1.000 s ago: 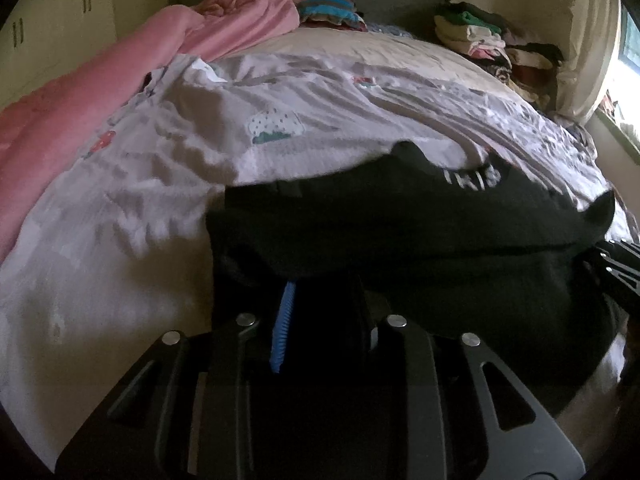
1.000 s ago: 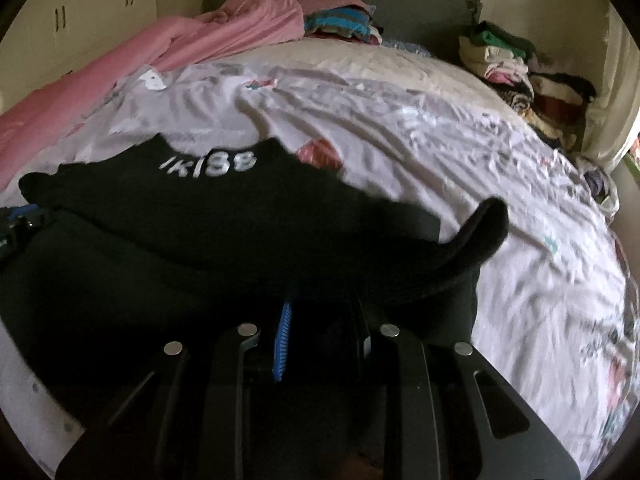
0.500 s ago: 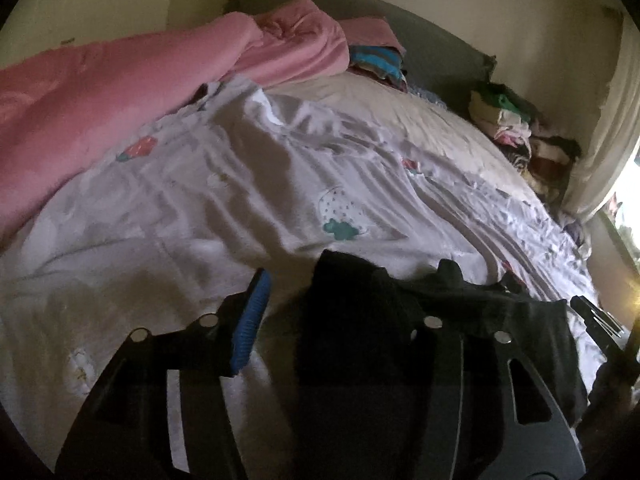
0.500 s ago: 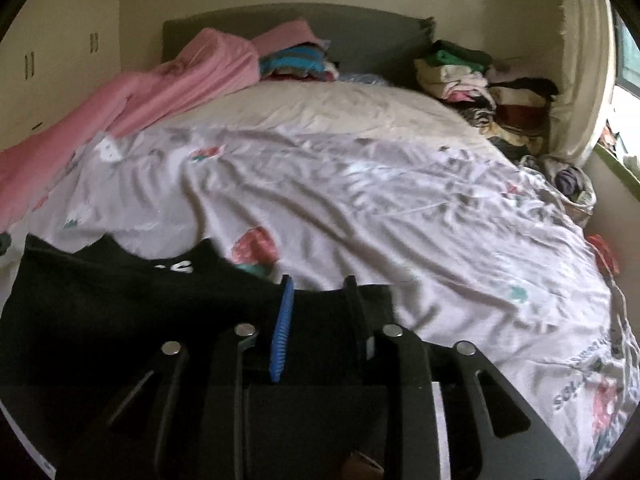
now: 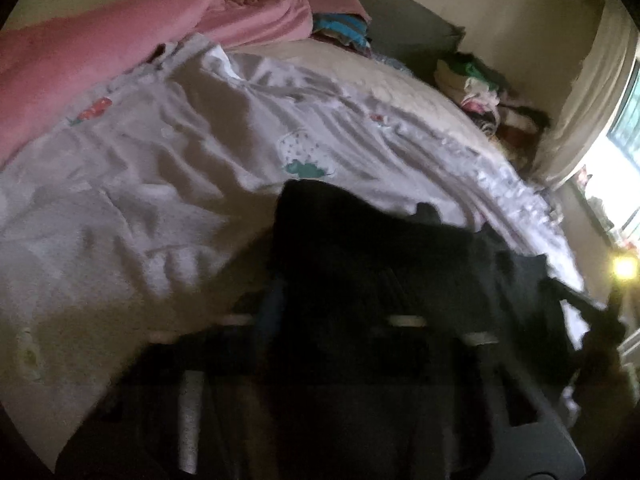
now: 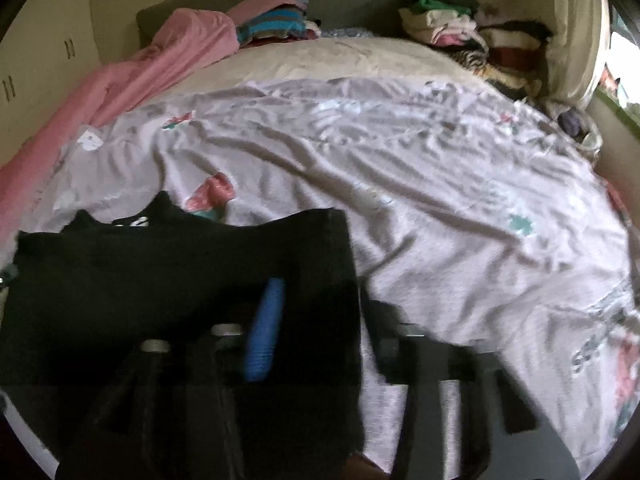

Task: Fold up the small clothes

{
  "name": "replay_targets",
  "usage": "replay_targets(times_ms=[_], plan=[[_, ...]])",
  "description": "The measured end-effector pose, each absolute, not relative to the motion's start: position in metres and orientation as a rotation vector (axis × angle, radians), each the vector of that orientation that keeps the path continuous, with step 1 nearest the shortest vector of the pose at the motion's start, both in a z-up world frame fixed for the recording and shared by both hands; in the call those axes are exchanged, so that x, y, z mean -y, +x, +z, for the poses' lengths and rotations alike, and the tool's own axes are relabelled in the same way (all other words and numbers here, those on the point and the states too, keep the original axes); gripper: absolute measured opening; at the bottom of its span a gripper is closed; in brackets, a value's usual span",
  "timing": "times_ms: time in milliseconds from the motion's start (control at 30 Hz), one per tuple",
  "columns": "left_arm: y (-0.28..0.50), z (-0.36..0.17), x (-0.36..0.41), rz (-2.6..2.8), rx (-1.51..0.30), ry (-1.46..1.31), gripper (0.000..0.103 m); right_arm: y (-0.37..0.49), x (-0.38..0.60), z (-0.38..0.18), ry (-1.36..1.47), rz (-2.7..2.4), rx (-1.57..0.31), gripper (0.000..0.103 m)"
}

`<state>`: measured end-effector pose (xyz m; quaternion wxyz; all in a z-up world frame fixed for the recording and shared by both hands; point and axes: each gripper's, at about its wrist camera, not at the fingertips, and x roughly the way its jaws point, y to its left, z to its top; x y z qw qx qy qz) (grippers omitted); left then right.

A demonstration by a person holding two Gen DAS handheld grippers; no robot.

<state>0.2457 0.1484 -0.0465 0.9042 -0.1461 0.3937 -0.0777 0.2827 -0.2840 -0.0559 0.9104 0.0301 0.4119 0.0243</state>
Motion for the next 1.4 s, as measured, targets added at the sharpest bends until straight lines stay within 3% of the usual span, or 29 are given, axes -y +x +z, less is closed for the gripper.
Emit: replay_targets(times_ms=[267, 600, 700, 733, 800, 1000, 1167, 1400], plan=[[0.228, -0.013, -0.159, -0.166, -0.705, -0.291, 0.002, 0.266, 0.294, -0.018, 0.16, 0.061, -0.701, 0.008], [0.238, -0.049, -0.162, -0.101, -0.824, -0.275, 0.005, 0.276, 0.291, -0.056, 0.106, -0.033, -0.789, 0.009], [0.232, -0.047, -0.159, -0.084, -0.83, -0.257, 0.01, 0.271, 0.29, -0.057, 0.11, -0.029, -0.799, 0.013], [0.23, -0.046, -0.159, -0.083, -0.829, -0.259, 0.014, 0.269, 0.291, -0.056, 0.119, -0.022, -0.801, 0.024], [0.226, -0.043, -0.158, -0.087, -0.83, -0.262, 0.018, 0.259, 0.291, -0.052, 0.135, 0.014, -0.8, 0.035], [0.203, -0.037, -0.149, -0.112, -0.823, -0.259, 0.031, 0.225, 0.289, -0.047, 0.127, 0.07, -0.795, 0.038], [0.183, -0.039, -0.143, -0.148, -0.846, -0.282, 0.05, 0.199, 0.295, -0.048, 0.149, 0.098, -0.809, 0.039], [0.163, -0.057, -0.138, -0.165, -0.912, -0.327, 0.051, 0.178, 0.305, -0.058, 0.208, 0.126, -0.847, 0.04]])
